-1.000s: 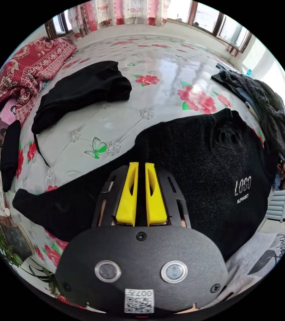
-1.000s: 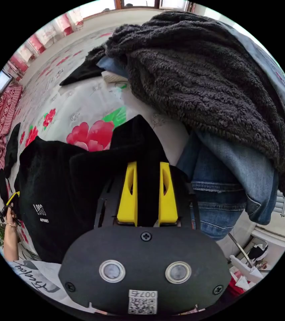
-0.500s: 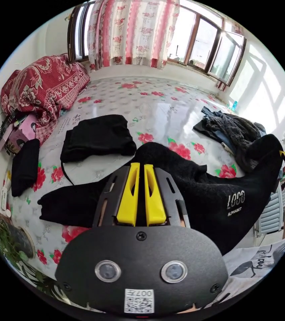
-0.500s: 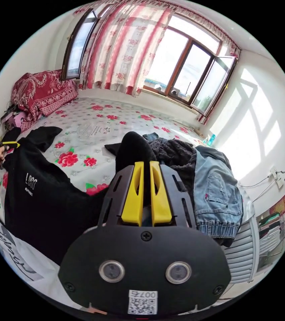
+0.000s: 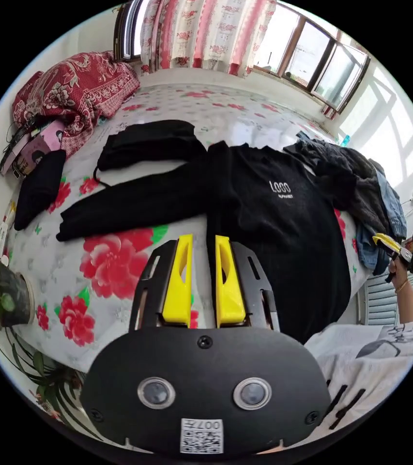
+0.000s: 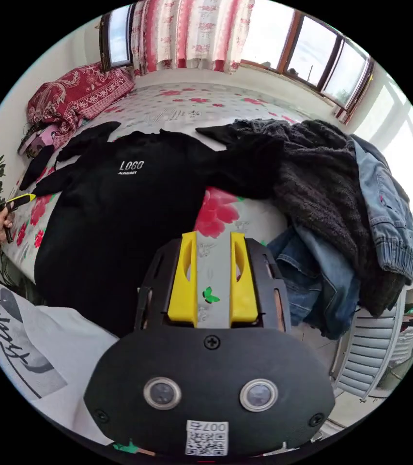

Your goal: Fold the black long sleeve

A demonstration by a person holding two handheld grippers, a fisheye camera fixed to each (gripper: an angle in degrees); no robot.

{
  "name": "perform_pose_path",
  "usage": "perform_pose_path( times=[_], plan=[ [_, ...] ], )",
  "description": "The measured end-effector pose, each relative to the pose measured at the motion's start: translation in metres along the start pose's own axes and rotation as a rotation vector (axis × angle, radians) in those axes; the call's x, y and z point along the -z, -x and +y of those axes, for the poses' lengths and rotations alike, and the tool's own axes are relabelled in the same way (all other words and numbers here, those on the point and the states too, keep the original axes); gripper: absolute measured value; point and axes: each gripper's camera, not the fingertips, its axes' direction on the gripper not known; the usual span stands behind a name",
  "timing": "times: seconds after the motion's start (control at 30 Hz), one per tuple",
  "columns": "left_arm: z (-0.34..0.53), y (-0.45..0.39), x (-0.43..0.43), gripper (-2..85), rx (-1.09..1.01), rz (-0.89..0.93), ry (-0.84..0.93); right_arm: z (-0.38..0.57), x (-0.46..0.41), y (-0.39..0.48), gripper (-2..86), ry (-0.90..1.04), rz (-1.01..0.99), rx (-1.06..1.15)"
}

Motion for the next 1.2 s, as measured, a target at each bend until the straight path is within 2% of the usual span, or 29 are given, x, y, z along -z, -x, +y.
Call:
perform_pose_path(
  times=[0.13, 0.23, 0.4, 0.47, 0.57, 0.63, 0.73, 0.83, 1.0, 1.13, 1.2],
  plan=[
    [0.115, 0.002, 0.000, 8.7, 0.043, 0.029, 0.204, 0.111, -0.039, 0.032, 9.2, 0.238, -0.216, -0.109],
    [0.157, 0.003, 0.011, 10.5, 0.063, 0.136, 0.259, 0.149, -0.049, 0.041, 9.8, 0.328, -0.268, -0.160],
    [0.153, -0.015, -0.002, 9.8, -0.063, 0.162, 0.356, 0.146, -0.079, 0.064, 9.3, 0.422, -0.410, -0.142],
    [0.138, -0.029, -0.009, 5.4, -0.165, 0.052, 0.415, 0.132, -0.082, 0.087, 6.3, 0.450, -0.347, -0.090],
    [0.122, -0.028, -0.005, 3.6, -0.201, 0.086, 0.430, 0.117, -0.090, 0.110, 2.6, 0.541, -0.323, 0.017],
    [0.115, -0.015, 0.009, 3.1, -0.156, 0.159, 0.406, 0.107, -0.077, 0.110, 1.5, 0.517, -0.322, 0.057],
    [0.117, 0.013, 0.044, 3.0, -0.054, 0.308, 0.301, 0.101, -0.016, 0.092, 0.6, 0.369, -0.250, 0.080],
    [0.129, 0.020, 0.042, 3.8, -0.032, 0.380, 0.321, 0.111, 0.021, 0.084, 0.6, 0.319, -0.153, 0.089],
    [0.139, 0.023, 0.014, 6.6, -0.023, 0.352, 0.380, 0.143, -0.020, 0.091, 1.0, 0.448, -0.117, -0.101],
    [0.115, 0.076, 0.050, 8.4, 0.109, 0.328, 0.235, 0.131, 0.014, 0.118, 0.9, 0.258, -0.047, -0.089],
    [0.100, 0.108, 0.058, 9.5, 0.198, 0.317, 0.169, 0.116, 0.018, 0.132, 1.0, 0.230, -0.065, -0.052]
  ],
)
